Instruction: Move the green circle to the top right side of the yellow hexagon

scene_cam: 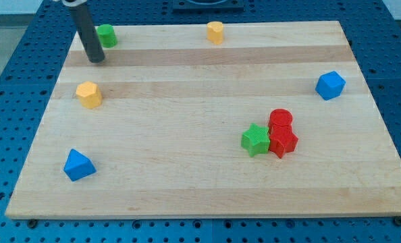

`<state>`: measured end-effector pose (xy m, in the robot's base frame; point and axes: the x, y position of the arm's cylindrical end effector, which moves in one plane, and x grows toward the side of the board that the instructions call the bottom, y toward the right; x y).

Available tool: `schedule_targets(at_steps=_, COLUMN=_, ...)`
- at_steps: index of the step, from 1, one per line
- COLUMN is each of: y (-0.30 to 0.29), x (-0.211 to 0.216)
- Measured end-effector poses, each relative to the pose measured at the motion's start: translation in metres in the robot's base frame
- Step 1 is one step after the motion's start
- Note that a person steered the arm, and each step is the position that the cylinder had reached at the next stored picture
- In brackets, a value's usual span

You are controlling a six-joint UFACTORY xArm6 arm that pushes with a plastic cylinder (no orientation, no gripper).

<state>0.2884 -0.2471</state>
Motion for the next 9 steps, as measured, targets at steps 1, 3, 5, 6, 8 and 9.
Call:
schedule_targets(at_steps=1, y=-0.02, x=-0.029)
schedule_targets(at_steps=3, y=-0.017, x=-0.085)
schedule_targets(at_steps=5, y=0.012, x=-0.09)
schedule_targets(at_steps=6, y=0.018, x=-0.08)
schedule_targets(at_steps=8, y=0.018, x=-0.042)
schedule_targets(at_steps=9, y=0.018, x=-0.039)
